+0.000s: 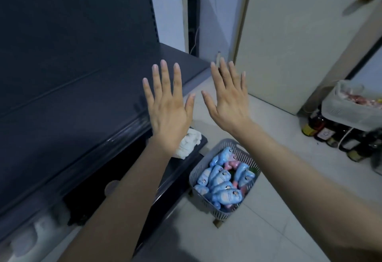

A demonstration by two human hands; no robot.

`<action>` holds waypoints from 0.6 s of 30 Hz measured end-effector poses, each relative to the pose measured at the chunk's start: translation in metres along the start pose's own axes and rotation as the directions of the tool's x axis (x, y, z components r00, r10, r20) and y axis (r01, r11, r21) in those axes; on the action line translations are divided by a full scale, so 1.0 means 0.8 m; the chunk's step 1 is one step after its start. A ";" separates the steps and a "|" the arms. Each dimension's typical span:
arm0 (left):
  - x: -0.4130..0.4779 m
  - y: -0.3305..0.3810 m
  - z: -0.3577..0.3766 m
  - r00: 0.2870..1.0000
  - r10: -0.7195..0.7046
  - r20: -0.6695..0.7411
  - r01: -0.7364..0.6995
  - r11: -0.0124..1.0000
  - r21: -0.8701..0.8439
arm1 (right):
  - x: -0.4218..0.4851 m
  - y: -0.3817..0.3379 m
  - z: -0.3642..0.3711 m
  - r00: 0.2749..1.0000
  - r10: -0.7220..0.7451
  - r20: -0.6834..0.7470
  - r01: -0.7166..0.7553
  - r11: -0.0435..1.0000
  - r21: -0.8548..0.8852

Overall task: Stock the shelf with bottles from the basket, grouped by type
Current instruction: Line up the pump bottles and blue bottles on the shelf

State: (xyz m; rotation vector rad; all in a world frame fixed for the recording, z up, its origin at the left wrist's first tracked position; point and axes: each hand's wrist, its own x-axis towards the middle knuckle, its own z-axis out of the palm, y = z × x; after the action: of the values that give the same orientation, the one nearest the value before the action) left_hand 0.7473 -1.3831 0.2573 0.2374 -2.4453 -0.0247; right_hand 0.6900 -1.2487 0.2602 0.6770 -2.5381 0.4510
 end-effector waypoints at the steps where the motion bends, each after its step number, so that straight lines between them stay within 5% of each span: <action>1: -0.002 0.012 0.019 0.999 0.023 0.024 -0.023 1.000 -0.005 | -0.004 0.020 0.012 1.000 0.022 0.019 -0.022 1.000 -0.013; 9: -0.020 0.071 0.176 0.955 0.140 0.262 -0.120 0.989 -0.092 | -0.033 0.142 0.103 0.949 0.191 0.251 -0.167 0.979 -0.114; 18: -0.079 0.107 0.304 0.814 -0.003 0.580 0.075 0.992 -0.099 | -0.082 0.223 0.210 0.809 0.217 0.547 -0.181 0.976 -0.119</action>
State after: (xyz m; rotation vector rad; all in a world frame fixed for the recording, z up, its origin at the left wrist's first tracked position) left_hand 0.6276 -1.2979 0.0359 0.2547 -3.0375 -0.3023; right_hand 0.5855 -1.1475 0.0528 0.5806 -3.1882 0.2631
